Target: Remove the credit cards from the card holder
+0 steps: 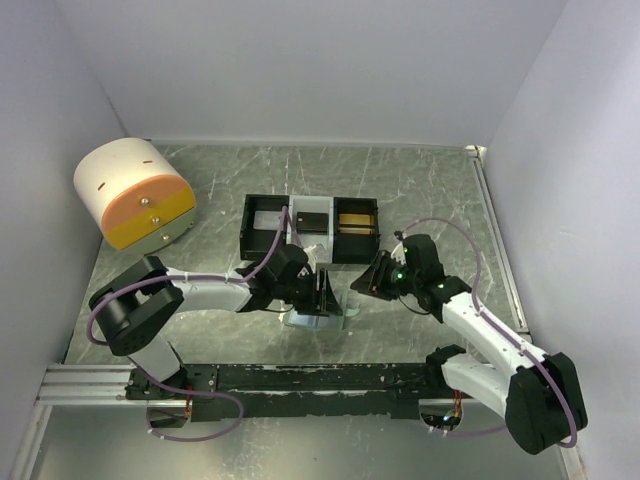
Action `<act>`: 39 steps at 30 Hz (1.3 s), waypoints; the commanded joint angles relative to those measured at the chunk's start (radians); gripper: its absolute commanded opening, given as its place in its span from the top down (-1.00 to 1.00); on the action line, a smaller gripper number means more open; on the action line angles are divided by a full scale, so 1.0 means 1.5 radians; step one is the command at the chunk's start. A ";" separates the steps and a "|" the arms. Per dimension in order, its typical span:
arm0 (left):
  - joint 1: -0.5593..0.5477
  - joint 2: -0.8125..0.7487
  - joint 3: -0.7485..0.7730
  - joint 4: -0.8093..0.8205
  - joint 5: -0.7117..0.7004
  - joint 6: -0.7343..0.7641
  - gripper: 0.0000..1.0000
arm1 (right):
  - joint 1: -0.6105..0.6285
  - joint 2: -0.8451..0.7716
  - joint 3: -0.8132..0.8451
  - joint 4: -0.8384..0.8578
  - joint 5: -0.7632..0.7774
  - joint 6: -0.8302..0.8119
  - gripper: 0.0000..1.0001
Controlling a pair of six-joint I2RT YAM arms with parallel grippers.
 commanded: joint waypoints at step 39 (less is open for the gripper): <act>-0.025 -0.088 0.082 -0.335 -0.273 0.087 -0.43 | 0.097 0.244 0.027 0.057 0.042 -0.084 0.78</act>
